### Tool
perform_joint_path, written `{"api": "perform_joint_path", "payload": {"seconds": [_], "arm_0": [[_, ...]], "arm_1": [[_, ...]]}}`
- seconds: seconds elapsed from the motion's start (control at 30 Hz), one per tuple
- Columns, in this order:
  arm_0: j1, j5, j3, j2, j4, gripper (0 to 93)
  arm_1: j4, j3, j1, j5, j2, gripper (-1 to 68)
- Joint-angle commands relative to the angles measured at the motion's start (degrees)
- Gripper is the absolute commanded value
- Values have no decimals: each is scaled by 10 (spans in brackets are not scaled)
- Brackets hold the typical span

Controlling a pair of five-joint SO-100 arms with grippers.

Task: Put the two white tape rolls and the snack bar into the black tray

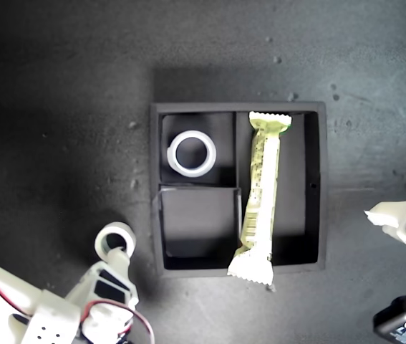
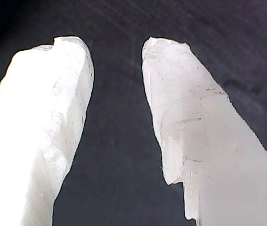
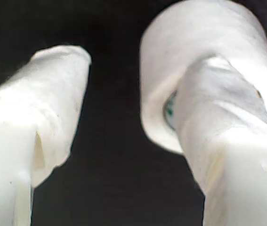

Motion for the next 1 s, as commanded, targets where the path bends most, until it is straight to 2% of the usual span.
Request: {"api": "perform_joint_path", "payload": {"seconds": [0.0,0.27,0.6,0.97], "arm_0": [[-3,-13,2,2,1,148],[-9,-14,-14,36,51,146],[1,13,-183,11,156,144],[-27,-18,-95,-22,156,152]], "arm_1": [[-6,2,-11,4,27,66],[-25,24,-7,-6,27,66],[-46,49,2,-18,26,66],[-59,54,-13,-30,26,68]]}}
